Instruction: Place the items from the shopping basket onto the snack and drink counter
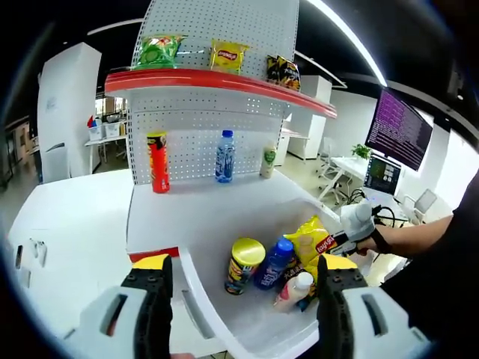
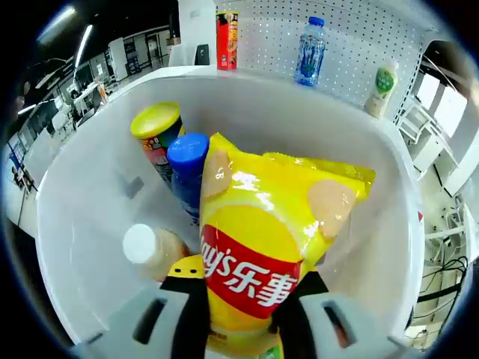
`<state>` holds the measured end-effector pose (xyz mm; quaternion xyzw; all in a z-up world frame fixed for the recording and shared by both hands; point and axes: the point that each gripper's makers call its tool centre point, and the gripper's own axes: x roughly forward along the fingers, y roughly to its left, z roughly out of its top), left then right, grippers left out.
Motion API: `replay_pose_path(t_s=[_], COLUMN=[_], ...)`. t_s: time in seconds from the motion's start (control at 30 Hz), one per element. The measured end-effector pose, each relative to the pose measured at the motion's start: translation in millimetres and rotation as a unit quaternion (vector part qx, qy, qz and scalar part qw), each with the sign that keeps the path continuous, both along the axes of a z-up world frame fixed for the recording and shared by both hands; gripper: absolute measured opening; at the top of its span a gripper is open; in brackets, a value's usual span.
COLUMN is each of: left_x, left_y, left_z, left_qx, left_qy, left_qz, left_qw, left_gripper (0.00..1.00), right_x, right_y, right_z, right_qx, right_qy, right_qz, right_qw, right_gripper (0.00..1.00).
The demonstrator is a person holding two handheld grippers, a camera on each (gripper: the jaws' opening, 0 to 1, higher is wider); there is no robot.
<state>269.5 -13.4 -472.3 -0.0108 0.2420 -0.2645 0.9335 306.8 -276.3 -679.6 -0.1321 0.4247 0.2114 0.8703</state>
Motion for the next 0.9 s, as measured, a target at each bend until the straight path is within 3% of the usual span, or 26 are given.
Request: replay_pose_path(t_s=[0.9], left_x=[0.3], left_y=[-6.4], left_z=[1.8], left_qx=[0.002], left_qy=[-0.001], left_qz=[0.001], left_qw=[1.0], left_gripper=[0.78], right_x=[0.8], right_y=[-7.4], right_z=[51.5], right_qx=[0.045], right_qy=[-0.064], right_qz=[-0.016], right_qw=[0.9968], right_gripper=[0.31])
